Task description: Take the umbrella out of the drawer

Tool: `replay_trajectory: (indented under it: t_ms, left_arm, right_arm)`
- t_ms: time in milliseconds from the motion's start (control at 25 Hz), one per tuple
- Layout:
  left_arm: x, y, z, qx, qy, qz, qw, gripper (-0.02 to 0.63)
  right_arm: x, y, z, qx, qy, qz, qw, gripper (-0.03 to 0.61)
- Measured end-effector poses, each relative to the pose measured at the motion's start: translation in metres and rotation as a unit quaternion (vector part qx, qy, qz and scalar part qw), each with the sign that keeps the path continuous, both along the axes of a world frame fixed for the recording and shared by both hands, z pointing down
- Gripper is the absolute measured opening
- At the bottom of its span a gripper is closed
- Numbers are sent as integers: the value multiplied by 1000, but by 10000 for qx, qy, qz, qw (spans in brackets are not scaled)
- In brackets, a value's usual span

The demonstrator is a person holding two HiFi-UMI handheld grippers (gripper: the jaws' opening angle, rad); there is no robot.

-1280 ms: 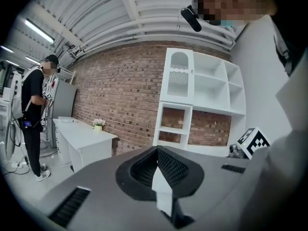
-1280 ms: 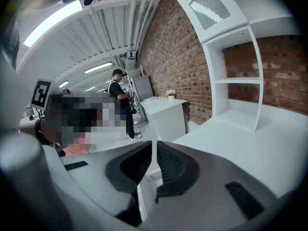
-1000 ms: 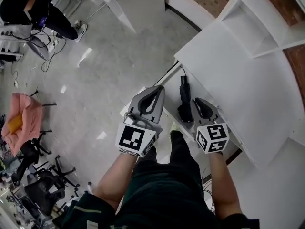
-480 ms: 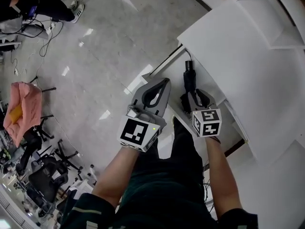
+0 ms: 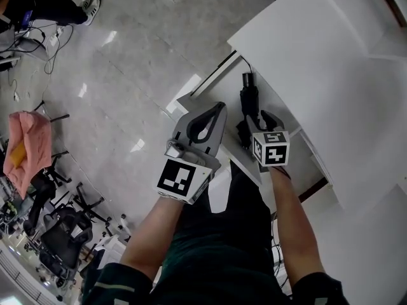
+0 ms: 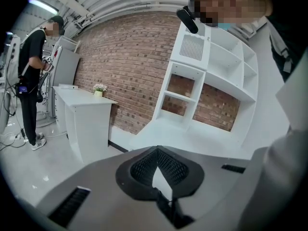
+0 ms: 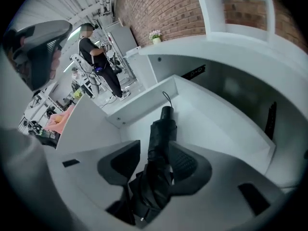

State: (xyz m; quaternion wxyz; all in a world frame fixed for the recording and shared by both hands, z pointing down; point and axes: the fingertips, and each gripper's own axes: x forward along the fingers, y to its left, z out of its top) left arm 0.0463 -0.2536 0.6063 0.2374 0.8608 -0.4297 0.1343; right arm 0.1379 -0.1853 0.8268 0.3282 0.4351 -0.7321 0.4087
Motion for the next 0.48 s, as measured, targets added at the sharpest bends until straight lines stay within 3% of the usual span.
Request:
replay_trajectory:
  t_ms: [480]
  left_arm:
    - [10,-8,36,-153,-49,-89,9998,6]
  right_arm:
    - [-5,-1,59,-512,189,-20,9985,250]
